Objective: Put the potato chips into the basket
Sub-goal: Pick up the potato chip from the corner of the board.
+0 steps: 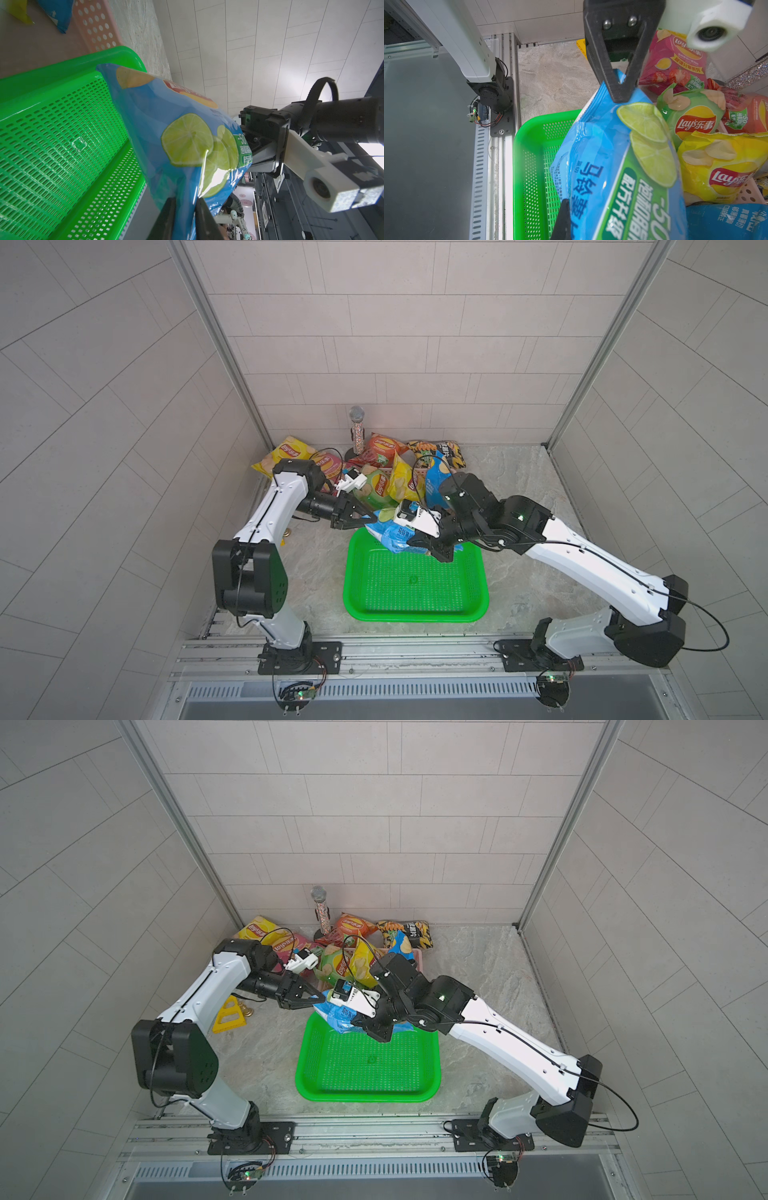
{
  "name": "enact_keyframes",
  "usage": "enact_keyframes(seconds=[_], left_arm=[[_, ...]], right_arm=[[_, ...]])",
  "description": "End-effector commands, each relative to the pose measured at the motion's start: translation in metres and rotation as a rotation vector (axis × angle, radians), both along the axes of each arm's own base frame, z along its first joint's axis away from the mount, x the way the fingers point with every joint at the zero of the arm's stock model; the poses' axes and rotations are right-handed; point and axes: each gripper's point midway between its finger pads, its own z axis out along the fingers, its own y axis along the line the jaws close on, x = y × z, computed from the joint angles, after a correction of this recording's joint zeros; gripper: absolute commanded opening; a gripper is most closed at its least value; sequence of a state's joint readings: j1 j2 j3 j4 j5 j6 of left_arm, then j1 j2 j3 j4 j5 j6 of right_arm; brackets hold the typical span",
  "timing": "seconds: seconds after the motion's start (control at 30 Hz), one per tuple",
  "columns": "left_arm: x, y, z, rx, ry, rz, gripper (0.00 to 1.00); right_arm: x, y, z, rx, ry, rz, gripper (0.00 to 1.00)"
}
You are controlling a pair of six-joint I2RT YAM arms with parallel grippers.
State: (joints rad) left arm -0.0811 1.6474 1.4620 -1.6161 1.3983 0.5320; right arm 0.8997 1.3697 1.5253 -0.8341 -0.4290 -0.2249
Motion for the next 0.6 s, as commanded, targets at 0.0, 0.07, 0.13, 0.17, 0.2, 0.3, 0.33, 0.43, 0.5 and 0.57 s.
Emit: enact_keyframes(seconds=[0.0, 0.07, 0.13, 0.17, 0.2, 0.3, 0.33, 0.43, 0.5, 0.57], left_arm=[[-0.022, 0.0, 0.015, -0.001, 0.099, -0.01, 0.11], [-0.023, 0.001, 0.015, 0.001, 0.078, -0.016, 0.0], [-0.024, 0.002, 0.015, 0.008, 0.04, -0.027, 0.0], [-0.025, 0.002, 0.015, 0.015, 0.003, -0.039, 0.0], [-0.026, 0.003, 0.015, 0.021, -0.03, -0.05, 0.0], [-0.031, 0.006, 0.017, 0.034, -0.198, -0.104, 0.0], [-0.032, 0.006, 0.018, 0.039, -0.254, -0.121, 0.0], [-0.032, 0.008, 0.027, 0.044, -0.41, -0.158, 0.0], [-0.033, 0.009, 0.036, 0.039, -0.516, -0.177, 0.0], [-0.036, 0.008, 0.048, 0.014, -0.628, -0.19, 0.0]], right_arm=[[0.001, 0.001, 0.001, 0.009, -0.024, -0.012, 0.01], [0.002, -0.001, -0.001, 0.016, -0.02, -0.032, 0.21], [0.002, -0.006, -0.004, 0.022, -0.006, -0.066, 0.45], [0.003, -0.01, -0.007, 0.023, 0.001, -0.094, 0.54], [0.004, -0.014, -0.01, 0.023, 0.011, -0.118, 0.59], [0.001, -0.027, -0.018, 0.058, 0.081, -0.173, 0.7], [-0.001, -0.031, -0.019, 0.082, 0.123, -0.184, 0.71], [-0.002, -0.044, -0.023, 0.144, 0.23, -0.249, 0.76], [-0.002, -0.051, -0.022, 0.197, 0.291, -0.285, 0.76], [-0.002, -0.057, -0.017, 0.267, 0.349, -0.32, 0.83]])
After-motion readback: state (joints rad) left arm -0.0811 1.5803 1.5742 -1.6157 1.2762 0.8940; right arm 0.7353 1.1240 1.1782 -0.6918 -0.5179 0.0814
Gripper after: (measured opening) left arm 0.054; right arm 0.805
